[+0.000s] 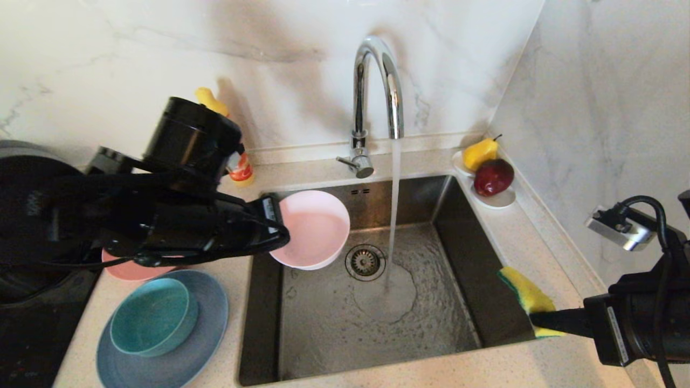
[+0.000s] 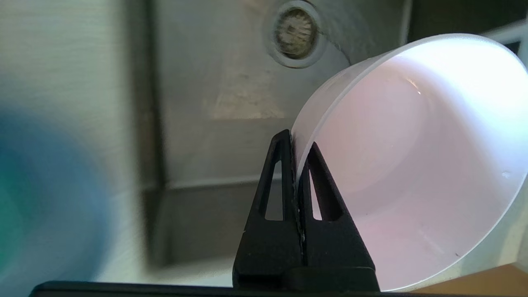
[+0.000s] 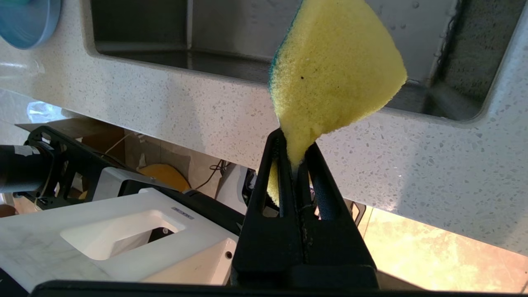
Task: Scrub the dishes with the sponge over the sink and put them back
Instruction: Wash the bowl
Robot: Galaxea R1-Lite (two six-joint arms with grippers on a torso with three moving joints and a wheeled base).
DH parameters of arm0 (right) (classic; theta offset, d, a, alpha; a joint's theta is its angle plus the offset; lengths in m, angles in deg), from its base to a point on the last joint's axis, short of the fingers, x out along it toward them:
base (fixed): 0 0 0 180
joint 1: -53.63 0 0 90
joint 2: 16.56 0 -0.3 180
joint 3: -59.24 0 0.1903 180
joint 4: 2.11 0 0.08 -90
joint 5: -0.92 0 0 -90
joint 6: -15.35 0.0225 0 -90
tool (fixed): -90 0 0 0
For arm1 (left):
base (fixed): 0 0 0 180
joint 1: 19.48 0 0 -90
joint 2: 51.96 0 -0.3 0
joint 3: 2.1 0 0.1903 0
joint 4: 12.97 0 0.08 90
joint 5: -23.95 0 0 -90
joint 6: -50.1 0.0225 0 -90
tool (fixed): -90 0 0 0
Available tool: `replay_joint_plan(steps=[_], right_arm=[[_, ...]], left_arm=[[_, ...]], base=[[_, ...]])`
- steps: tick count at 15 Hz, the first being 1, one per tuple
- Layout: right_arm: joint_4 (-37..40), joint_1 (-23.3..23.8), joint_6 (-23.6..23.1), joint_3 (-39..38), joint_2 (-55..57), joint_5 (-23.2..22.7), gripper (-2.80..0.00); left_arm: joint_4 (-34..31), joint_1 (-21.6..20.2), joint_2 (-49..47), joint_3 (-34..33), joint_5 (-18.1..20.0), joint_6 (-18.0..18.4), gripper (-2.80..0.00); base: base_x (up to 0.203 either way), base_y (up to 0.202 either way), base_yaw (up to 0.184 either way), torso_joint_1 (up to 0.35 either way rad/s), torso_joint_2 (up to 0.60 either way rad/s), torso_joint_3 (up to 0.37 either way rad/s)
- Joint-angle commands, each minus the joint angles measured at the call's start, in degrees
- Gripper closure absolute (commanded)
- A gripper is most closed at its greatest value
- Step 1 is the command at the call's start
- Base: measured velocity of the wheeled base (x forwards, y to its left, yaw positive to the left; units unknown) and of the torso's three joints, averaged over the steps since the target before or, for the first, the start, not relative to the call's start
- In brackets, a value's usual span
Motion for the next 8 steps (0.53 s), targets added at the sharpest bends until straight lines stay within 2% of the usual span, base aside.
replay_joint_plan(steps=[1, 4, 7, 8], right_arm=[[0.06, 0.02, 0.1, -0.03, -0.47, -0.06, 0.0], [0.13, 0.02, 0.1, 0.14, -0.7, -0.06, 0.0], [0.15, 0.02, 0.63, -0.21, -1.97, -0.15, 0.0], [0.15, 0.02, 0.63, -0.12, -1.97, -0.15, 0.0]], left_arm=[[2.93, 2.67, -6.86, 0.3, -0.5, -0.3, 0.0], [6.86, 4.08, -12.16, 3.31, -1.34, -0.39, 0.0], [7.72, 5.19, -16.54, 7.17, -1.41, -0.69, 0.0], [7.73, 5.53, -18.35, 9.36, -1.71, -1.79, 0.0]], base=[[0.0, 0.0, 0.0, 0.0, 0.0, 0.0], [0.0, 0.0, 0.0, 0.0, 0.0, 0.0], [0.0, 0.0, 0.0, 0.0, 0.0, 0.0], [0.0, 0.0, 0.0, 0.0, 0.0, 0.0]])
